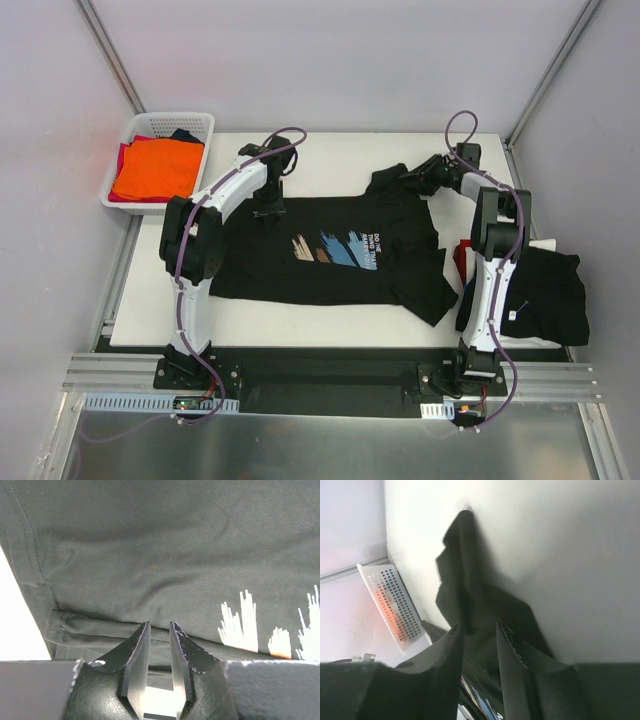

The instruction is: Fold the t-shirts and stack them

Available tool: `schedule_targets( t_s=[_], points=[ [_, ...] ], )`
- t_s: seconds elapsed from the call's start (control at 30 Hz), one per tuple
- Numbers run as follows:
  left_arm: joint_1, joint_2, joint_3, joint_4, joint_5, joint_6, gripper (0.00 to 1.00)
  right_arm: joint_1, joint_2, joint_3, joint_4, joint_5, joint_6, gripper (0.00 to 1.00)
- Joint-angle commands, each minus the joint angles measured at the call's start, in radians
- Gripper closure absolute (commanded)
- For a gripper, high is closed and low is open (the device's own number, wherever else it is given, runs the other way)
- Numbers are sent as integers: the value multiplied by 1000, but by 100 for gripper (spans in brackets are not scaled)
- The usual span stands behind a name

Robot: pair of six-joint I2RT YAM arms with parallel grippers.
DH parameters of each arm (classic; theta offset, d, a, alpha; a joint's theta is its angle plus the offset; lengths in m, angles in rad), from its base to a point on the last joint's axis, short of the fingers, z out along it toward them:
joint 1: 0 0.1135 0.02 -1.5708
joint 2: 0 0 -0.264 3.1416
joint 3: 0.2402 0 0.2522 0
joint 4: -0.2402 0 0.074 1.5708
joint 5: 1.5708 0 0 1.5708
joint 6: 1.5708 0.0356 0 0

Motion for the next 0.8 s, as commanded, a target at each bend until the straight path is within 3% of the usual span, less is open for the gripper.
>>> schedule_targets(
  t_s=[0.0, 0.13, 0.77],
  points=[
    [-8, -10, 12, -13, -10, 17, 78, -22, -114, 70, 107, -18, 48, 61],
    [-8, -8, 18, -11, -12, 18, 78, -47, -111, 122, 123, -14, 73, 56],
    [-8, -33, -22, -21, -19, 21, 77, -91, 115, 207, 124, 11, 80, 58]
  ],
)
